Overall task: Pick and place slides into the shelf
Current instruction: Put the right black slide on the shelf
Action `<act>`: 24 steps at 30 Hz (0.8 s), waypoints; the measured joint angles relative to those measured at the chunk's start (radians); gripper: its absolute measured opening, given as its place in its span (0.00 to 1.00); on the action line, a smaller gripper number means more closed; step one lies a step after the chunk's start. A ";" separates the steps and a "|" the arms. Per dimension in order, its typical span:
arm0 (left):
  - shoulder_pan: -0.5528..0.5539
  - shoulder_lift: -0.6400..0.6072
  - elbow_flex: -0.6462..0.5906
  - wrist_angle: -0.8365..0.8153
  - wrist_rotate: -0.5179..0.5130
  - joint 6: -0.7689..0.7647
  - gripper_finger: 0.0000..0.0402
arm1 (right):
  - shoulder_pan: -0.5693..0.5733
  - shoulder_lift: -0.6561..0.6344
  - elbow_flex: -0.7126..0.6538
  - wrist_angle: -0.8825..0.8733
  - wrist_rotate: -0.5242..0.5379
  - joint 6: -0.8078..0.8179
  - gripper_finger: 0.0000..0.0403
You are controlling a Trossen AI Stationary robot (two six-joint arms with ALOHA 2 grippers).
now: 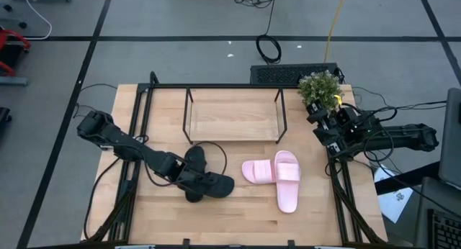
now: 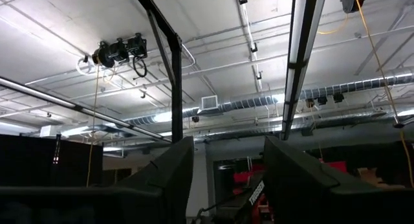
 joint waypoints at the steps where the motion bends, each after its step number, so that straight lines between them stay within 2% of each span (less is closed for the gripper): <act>1: 0.003 0.004 0.000 0.008 0.000 -0.001 0.40 | 0.000 0.000 0.000 0.000 0.000 0.000 0.44; 24: 0.025 0.076 0.002 0.016 0.030 -0.021 0.40 | 0.000 0.000 0.000 -0.008 0.004 0.005 0.44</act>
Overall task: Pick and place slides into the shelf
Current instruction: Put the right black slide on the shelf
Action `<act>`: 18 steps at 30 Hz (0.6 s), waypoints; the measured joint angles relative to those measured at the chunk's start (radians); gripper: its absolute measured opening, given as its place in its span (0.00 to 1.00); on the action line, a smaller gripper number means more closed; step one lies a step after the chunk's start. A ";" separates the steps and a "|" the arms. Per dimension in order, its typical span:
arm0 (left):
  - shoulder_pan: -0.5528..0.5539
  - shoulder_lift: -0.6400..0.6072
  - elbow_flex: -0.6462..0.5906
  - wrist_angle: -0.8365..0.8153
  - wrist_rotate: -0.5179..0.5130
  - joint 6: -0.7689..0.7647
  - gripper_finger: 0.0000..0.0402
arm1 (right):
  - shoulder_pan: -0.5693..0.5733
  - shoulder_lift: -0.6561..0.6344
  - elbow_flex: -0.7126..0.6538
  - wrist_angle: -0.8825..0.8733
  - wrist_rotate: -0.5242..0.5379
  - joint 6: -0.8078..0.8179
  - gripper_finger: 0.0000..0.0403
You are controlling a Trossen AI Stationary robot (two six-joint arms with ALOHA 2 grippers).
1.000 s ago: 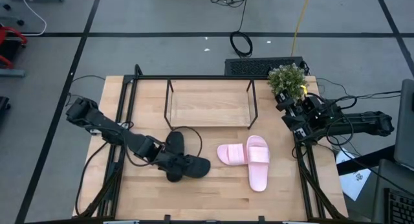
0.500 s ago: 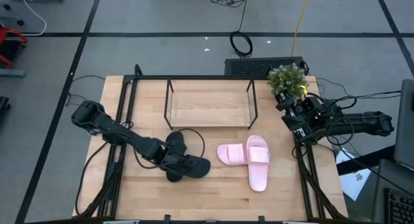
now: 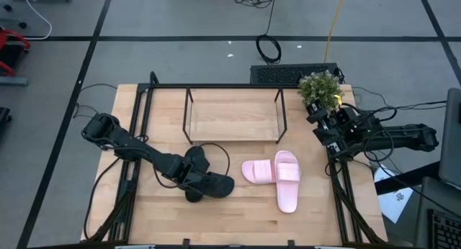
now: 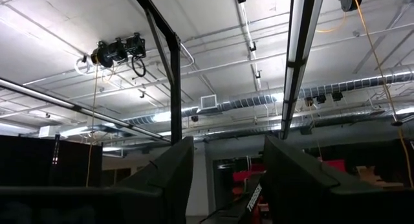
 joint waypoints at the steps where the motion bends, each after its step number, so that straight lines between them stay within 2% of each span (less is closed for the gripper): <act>1: 0.000 0.000 0.000 -0.007 -0.002 0.000 0.40 | 0.000 0.000 0.000 -0.002 0.000 0.000 0.44; 12: 0.001 0.026 0.000 -0.008 -0.018 0.001 0.39 | 0.000 0.000 0.000 -0.011 0.000 0.000 0.44; 18: 0.005 0.082 0.000 0.077 -0.003 0.012 0.39 | 0.000 0.000 0.000 -0.014 0.000 0.001 0.44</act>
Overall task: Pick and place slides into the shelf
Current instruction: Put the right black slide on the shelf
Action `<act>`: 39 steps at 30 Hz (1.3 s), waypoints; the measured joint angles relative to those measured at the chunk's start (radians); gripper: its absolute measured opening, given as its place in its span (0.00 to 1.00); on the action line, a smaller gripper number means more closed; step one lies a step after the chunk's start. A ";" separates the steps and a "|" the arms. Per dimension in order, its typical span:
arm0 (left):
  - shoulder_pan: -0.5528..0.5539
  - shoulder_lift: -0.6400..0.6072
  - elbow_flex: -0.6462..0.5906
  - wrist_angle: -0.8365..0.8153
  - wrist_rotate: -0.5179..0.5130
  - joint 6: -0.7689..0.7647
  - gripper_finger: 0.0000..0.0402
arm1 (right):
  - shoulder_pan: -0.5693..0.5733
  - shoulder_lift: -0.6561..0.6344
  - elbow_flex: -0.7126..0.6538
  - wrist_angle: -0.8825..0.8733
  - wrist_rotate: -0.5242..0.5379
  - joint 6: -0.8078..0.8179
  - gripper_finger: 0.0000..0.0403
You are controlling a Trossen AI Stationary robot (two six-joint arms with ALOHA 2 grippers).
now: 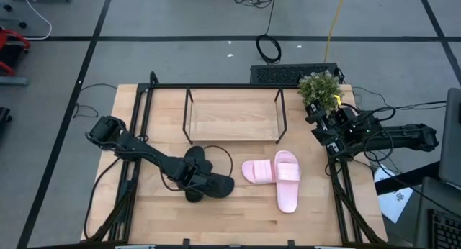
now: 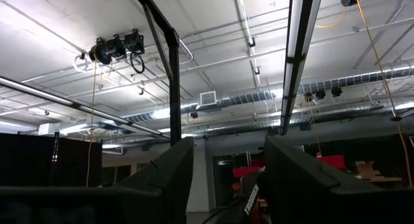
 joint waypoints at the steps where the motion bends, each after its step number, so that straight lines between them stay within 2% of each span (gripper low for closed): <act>1: 0.000 0.004 0.000 0.011 0.001 0.004 0.39 | 0.000 0.000 0.000 0.000 0.000 0.000 0.44; 5: 0.000 0.002 0.000 0.026 0.001 0.007 0.33 | 0.000 0.000 0.000 -0.001 0.000 0.001 0.44; 12: -0.004 -0.033 -0.001 0.026 -0.007 0.029 0.03 | 0.000 0.000 0.000 -0.002 0.000 0.002 0.44; 16: -0.006 -0.073 -0.001 0.048 -0.022 0.025 0.03 | 0.000 0.000 0.000 -0.002 0.000 0.002 0.44; 24: -0.022 -0.195 0.000 0.087 -0.194 0.055 0.01 | 0.000 0.000 0.000 -0.002 0.000 0.006 0.44; 27: -0.030 -0.241 0.000 0.101 -0.270 0.067 0.01 | 0.000 0.000 0.000 -0.002 0.000 0.014 0.44; 32: -0.050 -0.313 -0.001 0.138 -0.456 0.114 0.01 | 0.000 0.002 0.000 -0.003 0.000 0.013 0.44; 37: -0.050 -0.344 0.000 0.306 -0.614 0.261 0.00 | 0.000 0.003 0.000 -0.017 -0.003 0.012 0.44; 39: -0.040 -0.345 0.000 0.433 -0.641 0.353 0.00 | 0.000 0.003 0.000 -0.041 -0.004 0.013 0.44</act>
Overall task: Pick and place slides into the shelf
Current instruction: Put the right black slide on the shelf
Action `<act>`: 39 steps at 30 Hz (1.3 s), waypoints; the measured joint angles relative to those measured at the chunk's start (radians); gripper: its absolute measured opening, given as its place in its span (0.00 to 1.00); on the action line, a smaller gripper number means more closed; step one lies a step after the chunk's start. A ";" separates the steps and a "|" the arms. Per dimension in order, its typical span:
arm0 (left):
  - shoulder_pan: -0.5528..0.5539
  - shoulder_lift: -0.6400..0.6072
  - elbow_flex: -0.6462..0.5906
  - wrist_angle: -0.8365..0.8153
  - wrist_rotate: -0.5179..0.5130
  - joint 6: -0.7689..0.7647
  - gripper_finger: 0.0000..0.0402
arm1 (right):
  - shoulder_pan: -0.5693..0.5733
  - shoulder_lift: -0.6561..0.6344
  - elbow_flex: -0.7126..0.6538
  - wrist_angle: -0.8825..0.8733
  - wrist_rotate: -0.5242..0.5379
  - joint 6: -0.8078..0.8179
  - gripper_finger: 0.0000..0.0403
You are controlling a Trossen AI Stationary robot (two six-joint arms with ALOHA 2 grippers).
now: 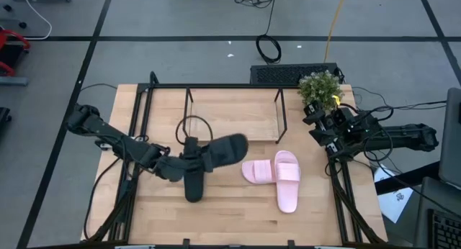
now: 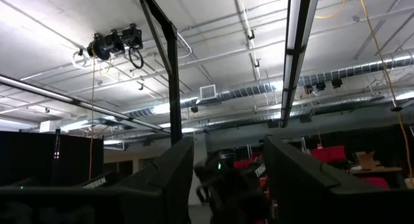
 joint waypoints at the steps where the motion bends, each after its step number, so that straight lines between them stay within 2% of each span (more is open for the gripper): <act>1: 0.007 0.000 0.000 0.053 -0.008 0.049 0.00 | 0.000 0.001 0.000 -0.009 -0.002 0.000 0.44; 5: 0.043 0.000 0.000 0.238 -0.014 0.234 0.00 | 0.000 0.008 0.000 -0.023 -0.008 0.000 0.44; 11: 0.115 0.000 0.000 0.350 -0.033 0.388 0.00 | 0.000 0.011 0.029 -0.029 -0.057 -0.013 0.44; 17: 0.197 0.024 0.000 0.382 -0.059 0.388 0.00 | 0.000 0.019 0.089 -0.097 -0.082 -0.074 0.44; 24: 0.268 0.109 0.000 0.576 -0.070 0.337 0.00 | 0.000 0.024 0.124 -0.210 -0.075 -0.157 0.44; 32: 0.282 0.244 0.000 0.887 -0.113 0.322 0.00 | 0.000 0.031 0.125 -0.272 -0.025 -0.207 0.44; 36: 0.276 0.281 0.002 0.955 -0.119 0.310 0.00 | 0.000 0.031 0.126 -0.301 -0.022 -0.253 0.44; 39: 0.274 0.289 0.028 0.948 -0.130 0.319 0.00 | 0.000 0.031 0.126 -0.330 -0.025 -0.314 0.44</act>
